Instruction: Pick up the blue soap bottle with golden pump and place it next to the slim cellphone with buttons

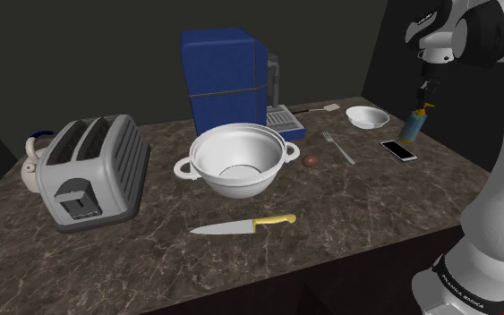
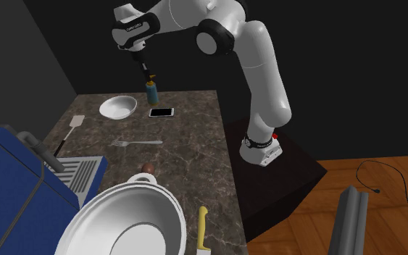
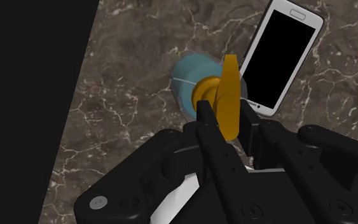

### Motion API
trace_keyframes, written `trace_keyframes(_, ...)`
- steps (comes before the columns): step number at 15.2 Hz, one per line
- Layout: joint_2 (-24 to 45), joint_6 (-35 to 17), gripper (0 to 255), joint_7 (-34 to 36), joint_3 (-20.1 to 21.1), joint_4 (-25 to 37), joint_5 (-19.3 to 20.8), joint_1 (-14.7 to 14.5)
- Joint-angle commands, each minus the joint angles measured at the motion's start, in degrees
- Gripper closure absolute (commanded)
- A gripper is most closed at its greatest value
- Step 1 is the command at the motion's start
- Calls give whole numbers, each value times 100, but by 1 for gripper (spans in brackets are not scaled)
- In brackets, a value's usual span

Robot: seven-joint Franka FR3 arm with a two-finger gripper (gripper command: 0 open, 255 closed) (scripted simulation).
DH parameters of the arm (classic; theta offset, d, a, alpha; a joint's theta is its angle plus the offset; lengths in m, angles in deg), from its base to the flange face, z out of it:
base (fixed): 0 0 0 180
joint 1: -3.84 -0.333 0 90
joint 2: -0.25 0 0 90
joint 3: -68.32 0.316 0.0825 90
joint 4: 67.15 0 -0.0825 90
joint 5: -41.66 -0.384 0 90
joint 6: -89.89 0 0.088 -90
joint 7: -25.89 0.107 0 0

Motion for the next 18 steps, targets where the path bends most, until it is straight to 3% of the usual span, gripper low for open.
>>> trace_keyframes(1, 0, -1, 0, 0, 0, 0, 0, 0)
trace_keyframes(6, 0, -1, 0, 0, 0, 0, 0, 0)
trace_keyframes(10, -46, 708, 0, 51, -32, 683, 52, 54)
trace_keyframes(18, -46, 707, 0, 51, -32, 683, 52, 54)
